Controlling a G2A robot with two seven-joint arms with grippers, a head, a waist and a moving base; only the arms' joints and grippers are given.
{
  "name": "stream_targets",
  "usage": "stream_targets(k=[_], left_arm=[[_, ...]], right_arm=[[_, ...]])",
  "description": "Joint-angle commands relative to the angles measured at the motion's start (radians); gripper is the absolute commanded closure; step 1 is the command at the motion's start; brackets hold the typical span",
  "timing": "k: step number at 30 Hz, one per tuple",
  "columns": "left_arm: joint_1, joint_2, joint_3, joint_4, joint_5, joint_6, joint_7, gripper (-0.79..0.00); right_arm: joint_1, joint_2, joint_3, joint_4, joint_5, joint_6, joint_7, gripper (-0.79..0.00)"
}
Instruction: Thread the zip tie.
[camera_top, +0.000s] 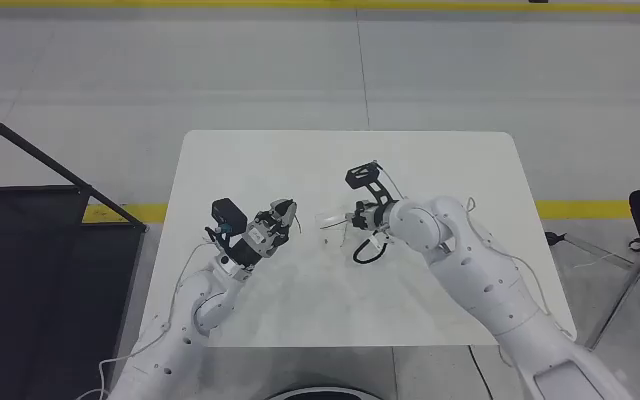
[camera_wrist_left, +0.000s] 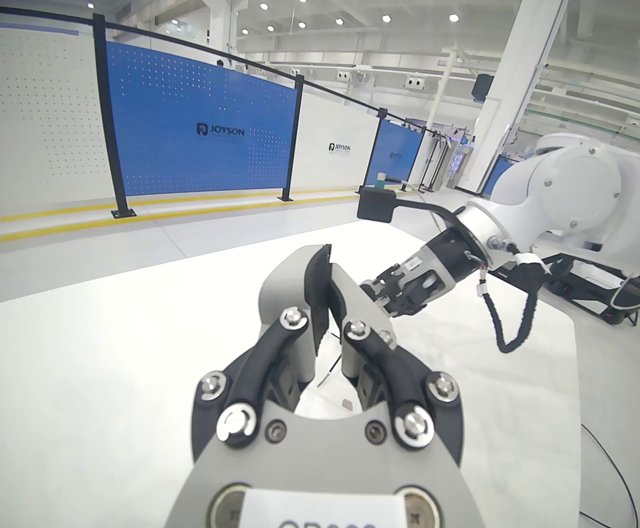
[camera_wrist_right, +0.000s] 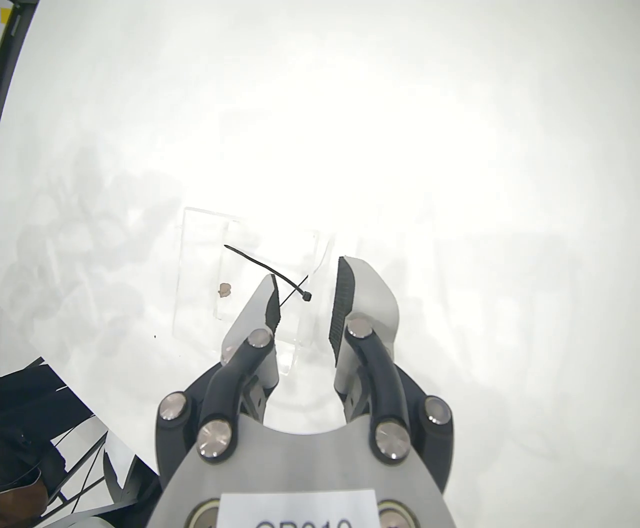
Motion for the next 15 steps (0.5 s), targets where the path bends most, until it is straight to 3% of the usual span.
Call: stream_targets(k=[1,8,15], left_arm=[[0.0,0.0,0.0,0.0,0.0,0.0,0.0,0.0],[0.0,0.0,0.0,0.0,0.0,0.0,0.0,0.0],[0.0,0.0,0.0,0.0,0.0,0.0,0.0,0.0]], right_arm=[[0.001,-0.002,0.0,0.003,-0.002,-0.001,0.001,-0.172],[0.003,-0.01,0.005,0.016,-0.003,-0.007,0.005,-0.009],[-0.012,-0.009,0.04,0.004,0.013,-0.009,-0.026,0.0]])
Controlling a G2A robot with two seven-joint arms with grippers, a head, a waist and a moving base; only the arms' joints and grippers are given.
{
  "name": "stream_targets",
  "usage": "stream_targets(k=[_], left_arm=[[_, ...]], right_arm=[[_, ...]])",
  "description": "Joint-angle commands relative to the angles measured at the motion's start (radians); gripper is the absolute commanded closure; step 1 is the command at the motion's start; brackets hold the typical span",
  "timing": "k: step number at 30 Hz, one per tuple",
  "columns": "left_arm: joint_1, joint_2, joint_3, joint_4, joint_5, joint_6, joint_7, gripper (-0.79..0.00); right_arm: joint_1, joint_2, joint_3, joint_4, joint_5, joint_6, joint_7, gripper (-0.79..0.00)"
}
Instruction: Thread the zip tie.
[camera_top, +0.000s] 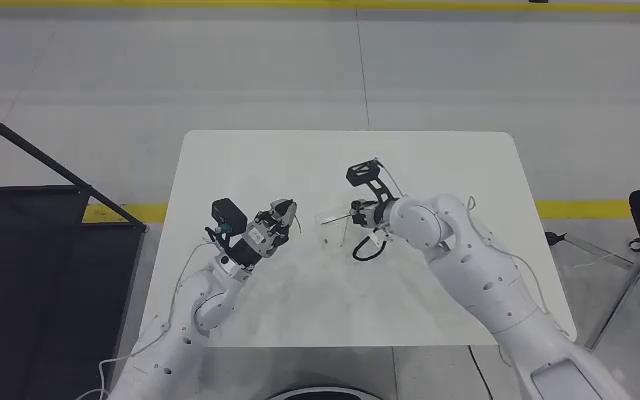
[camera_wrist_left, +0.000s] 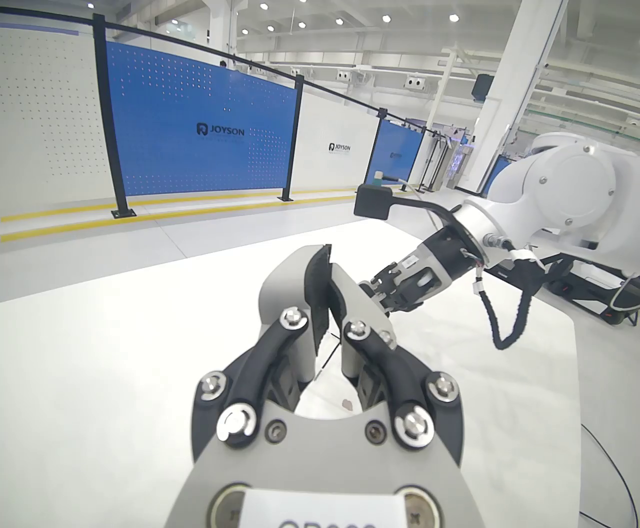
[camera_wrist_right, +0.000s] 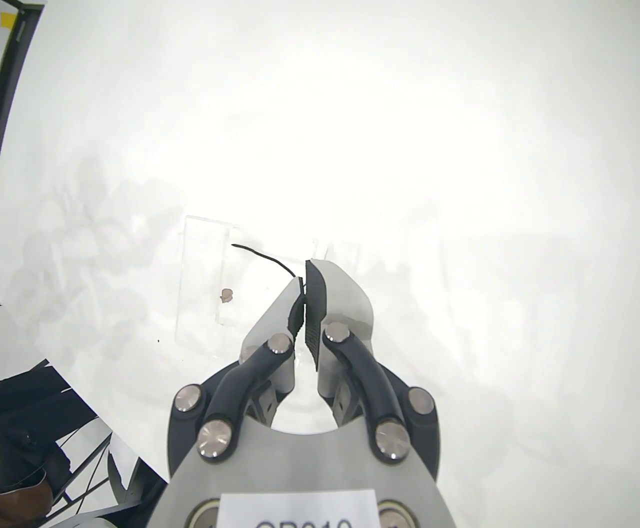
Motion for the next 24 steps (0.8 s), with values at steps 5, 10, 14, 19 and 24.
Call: stream_targets(k=[5,10,14,19,24], left_arm=[[0.002,0.0,-0.001,-0.002,-0.001,0.006,-0.005,0.0],[0.008,-0.003,-0.006,-0.016,0.04,0.076,-0.005,0.0],[0.01,-0.008,0.002,-0.015,0.102,0.142,0.018,0.0],[0.006,-0.014,0.013,-0.003,0.132,0.175,0.044,0.0],[0.005,-0.014,0.012,-0.001,0.129,0.171,0.049,0.0]], right_arm=[[-0.061,0.017,0.068,-0.081,-0.004,0.008,-0.042,0.0],[-0.167,0.045,0.149,-0.221,-0.037,0.017,-0.069,0.0],[-0.267,0.066,0.219,-0.345,-0.063,0.02,-0.084,0.0],[-0.404,0.09,0.312,-0.506,-0.076,-0.002,-0.122,0.0],[-0.536,0.109,0.391,-0.637,-0.08,-0.055,-0.161,0.0]])
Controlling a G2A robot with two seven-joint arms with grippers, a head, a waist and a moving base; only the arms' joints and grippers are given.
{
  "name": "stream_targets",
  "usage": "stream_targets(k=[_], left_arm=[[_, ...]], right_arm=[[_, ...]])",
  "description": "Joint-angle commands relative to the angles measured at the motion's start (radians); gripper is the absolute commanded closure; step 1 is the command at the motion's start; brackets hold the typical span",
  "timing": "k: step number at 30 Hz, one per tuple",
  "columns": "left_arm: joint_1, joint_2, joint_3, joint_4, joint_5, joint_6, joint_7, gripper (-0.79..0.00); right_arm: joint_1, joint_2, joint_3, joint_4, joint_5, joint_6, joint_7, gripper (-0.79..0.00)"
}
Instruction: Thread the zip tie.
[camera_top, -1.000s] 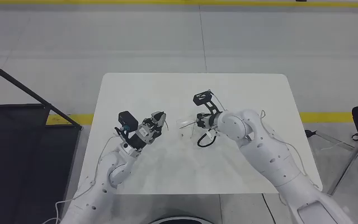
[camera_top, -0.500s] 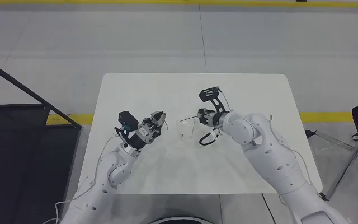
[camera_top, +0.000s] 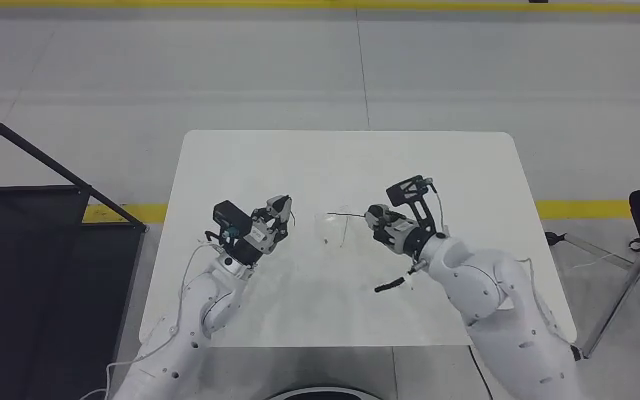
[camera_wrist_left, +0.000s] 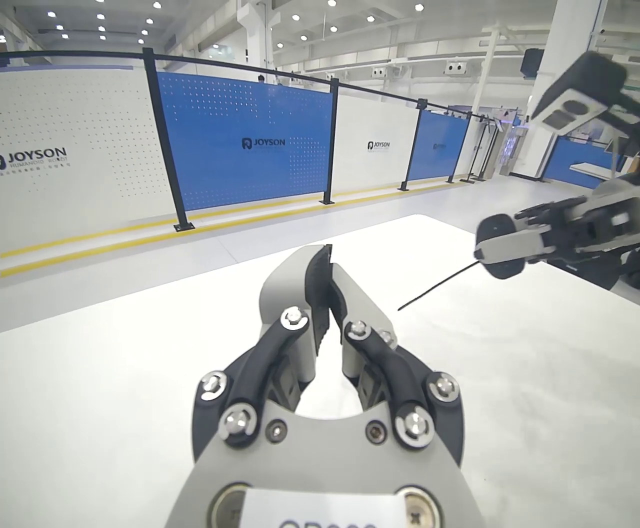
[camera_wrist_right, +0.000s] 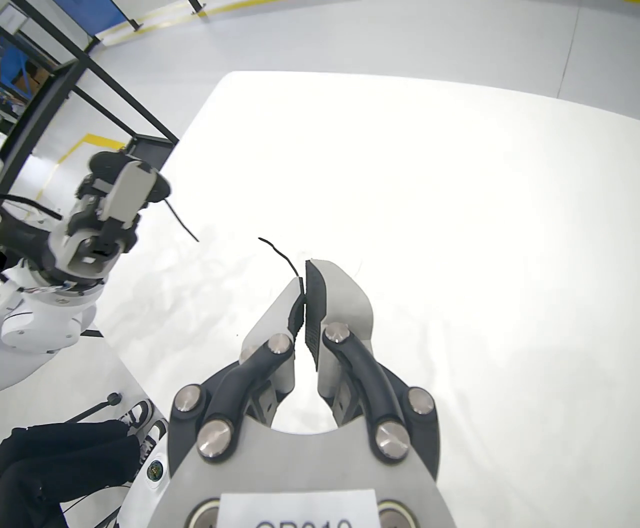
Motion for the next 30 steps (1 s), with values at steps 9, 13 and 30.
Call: stream_targets(k=[9,13,30], left_arm=[[0.0,0.0,0.0,0.0,0.0,0.0,0.0,0.0],[0.005,-0.002,0.011,-0.01,0.047,0.048,-0.018,0.0],[-0.013,-0.027,0.078,0.059,0.158,0.125,0.116,0.0]], right_arm=[[-0.015,0.002,0.008,-0.013,-0.002,-0.005,-0.002,0.0],[-0.015,0.002,0.008,-0.013,-0.002,-0.005,-0.002,0.0],[-0.117,0.009,0.086,-0.088,0.186,-0.079,-0.04,0.0]])
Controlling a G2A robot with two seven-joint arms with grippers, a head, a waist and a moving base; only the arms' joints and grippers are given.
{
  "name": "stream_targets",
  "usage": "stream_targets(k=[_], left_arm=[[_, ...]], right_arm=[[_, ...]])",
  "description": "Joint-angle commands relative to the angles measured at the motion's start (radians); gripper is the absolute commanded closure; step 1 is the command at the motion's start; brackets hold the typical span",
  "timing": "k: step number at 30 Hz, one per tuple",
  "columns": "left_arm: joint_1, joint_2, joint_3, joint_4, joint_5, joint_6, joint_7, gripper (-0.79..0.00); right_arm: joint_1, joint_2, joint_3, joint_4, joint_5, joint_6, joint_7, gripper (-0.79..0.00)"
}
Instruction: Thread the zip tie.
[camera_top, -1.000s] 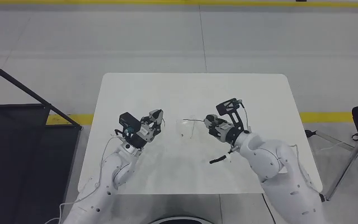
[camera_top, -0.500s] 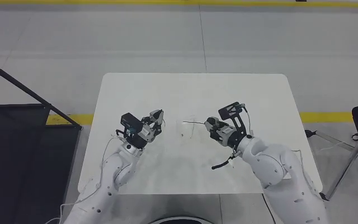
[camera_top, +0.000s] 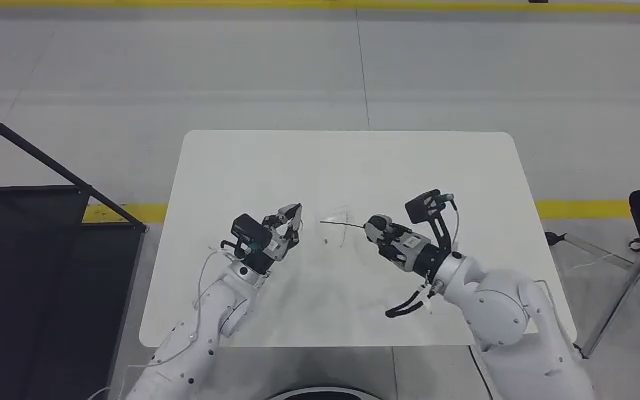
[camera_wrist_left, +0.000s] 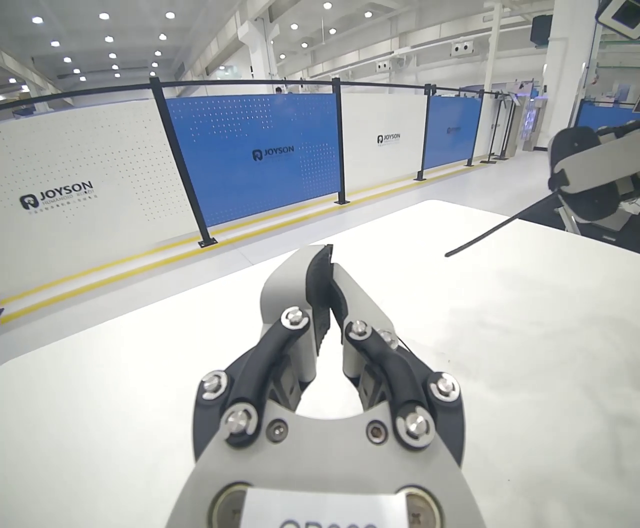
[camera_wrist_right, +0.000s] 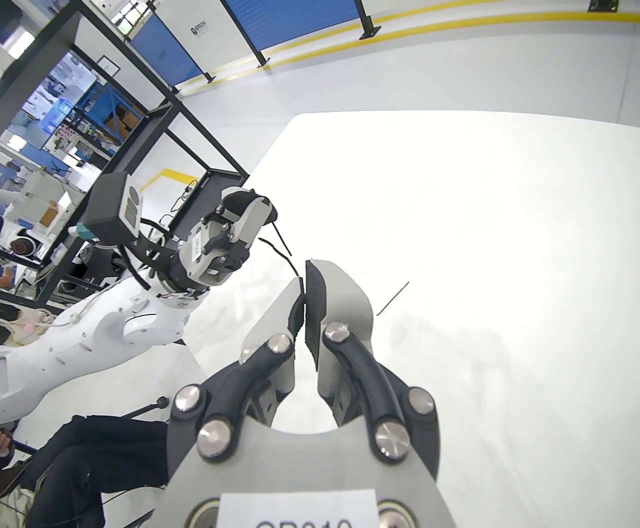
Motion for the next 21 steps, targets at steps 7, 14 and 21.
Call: stream_targets(k=[7,14,21], left_arm=[[-0.007,-0.006,0.01,0.028,0.009,-0.016,0.051,0.0],[-0.007,-0.006,0.01,0.028,0.009,-0.016,0.051,0.0],[0.0,-0.005,-0.005,0.018,-0.025,-0.082,0.037,0.0]], right_arm=[[0.0,0.001,0.012,-0.033,0.082,0.026,0.042,0.0],[0.0,0.001,0.012,-0.033,0.082,0.026,0.042,0.0],[0.01,-0.006,-0.027,-0.029,0.1,0.112,0.032,0.0]])
